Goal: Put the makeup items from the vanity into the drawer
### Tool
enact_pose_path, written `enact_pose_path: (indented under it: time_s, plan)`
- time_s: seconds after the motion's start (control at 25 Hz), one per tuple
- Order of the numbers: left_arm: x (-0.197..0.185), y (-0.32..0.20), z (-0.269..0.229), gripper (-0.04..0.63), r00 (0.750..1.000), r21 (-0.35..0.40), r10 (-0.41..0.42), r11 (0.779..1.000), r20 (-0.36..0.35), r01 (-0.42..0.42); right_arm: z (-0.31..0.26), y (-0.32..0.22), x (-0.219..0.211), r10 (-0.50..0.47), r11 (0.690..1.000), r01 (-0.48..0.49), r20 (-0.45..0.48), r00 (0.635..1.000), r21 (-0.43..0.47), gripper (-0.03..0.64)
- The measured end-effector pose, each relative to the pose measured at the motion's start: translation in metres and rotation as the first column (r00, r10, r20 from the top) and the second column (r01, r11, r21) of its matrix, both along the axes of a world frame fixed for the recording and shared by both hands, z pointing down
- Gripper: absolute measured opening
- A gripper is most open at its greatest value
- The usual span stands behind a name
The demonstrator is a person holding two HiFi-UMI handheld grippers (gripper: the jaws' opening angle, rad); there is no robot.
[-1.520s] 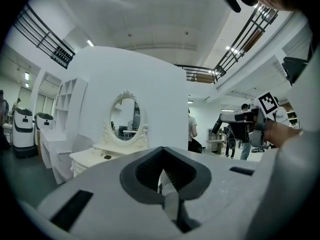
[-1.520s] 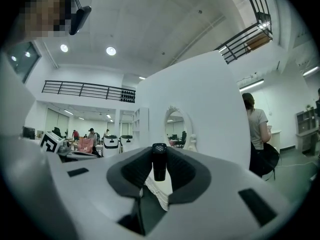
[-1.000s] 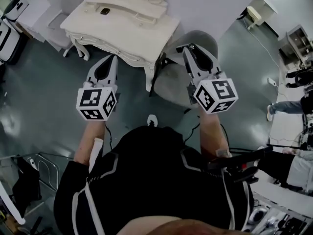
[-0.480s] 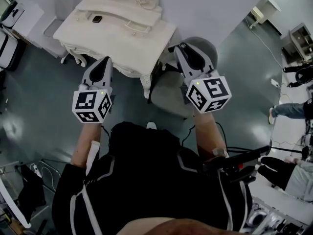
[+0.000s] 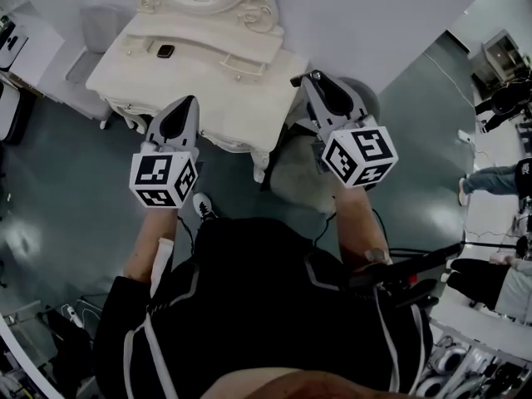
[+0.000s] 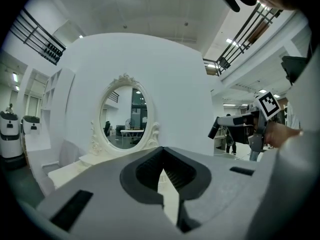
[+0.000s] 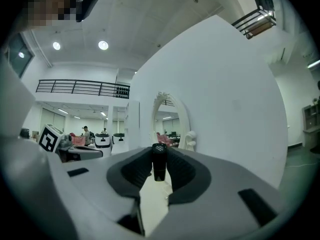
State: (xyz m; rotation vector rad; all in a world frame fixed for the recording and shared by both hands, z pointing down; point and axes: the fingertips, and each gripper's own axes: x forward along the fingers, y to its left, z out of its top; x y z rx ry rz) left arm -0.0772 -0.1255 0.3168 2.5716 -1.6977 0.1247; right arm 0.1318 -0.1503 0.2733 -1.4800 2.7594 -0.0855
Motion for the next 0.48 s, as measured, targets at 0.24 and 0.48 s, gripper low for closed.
enact_pose_path:
  time_s: [0.24,0.48]
  plan:
    - [-0.055,-0.047,0.002,0.003,0.997,-0.007,0.078,0.997,-0.012,-0.078,0.003,-0.045,-0.048,0.083,0.996,-0.084,-0.022,0.996,-0.022,0.094]
    - [-0.107,-0.086,0.014,0.003,0.994,-0.010,0.107,0.994,-0.010,-0.107,0.017,-0.085,-0.088,0.156,0.986,-0.159,-0.052,0.986,-0.051,0.094]
